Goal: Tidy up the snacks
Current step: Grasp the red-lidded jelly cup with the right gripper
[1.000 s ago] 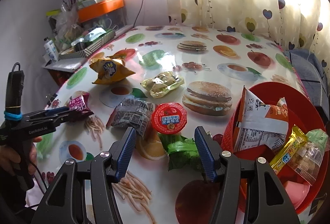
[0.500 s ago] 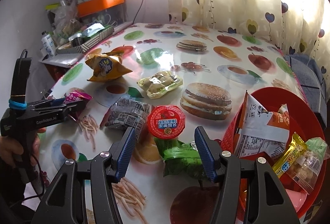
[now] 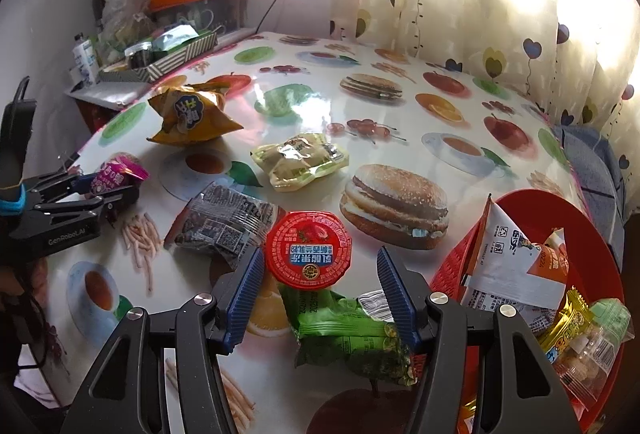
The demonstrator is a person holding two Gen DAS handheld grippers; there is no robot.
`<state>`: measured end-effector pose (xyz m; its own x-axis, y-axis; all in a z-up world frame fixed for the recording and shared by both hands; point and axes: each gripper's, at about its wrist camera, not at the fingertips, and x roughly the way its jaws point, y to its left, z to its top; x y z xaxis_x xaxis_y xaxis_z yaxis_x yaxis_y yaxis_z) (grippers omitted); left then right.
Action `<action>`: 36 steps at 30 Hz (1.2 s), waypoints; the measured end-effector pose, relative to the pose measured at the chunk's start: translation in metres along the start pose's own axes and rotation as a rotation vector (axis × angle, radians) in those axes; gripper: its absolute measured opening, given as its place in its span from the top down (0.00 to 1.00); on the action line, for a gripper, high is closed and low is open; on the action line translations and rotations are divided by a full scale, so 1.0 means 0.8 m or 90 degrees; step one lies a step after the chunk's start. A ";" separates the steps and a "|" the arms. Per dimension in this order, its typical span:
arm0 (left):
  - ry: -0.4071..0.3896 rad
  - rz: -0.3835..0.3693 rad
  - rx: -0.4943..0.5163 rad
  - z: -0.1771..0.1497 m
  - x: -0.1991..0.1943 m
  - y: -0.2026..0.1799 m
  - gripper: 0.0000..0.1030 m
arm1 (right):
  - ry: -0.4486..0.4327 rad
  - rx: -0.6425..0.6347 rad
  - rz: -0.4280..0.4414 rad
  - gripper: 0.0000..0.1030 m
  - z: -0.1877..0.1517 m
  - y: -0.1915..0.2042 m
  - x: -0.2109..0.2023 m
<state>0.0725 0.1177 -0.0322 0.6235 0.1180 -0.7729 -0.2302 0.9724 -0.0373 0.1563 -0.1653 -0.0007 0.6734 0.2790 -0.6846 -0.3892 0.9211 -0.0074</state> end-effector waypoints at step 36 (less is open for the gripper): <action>-0.052 -0.064 -0.014 0.007 -0.060 -0.027 0.57 | -0.085 0.013 0.023 0.59 -0.011 0.011 -0.070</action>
<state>0.0517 0.0921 0.0096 0.7032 0.0373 -0.7100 -0.1789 0.9758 -0.1259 0.1097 -0.1753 0.0312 0.7368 0.3447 -0.5816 -0.4030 0.9147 0.0316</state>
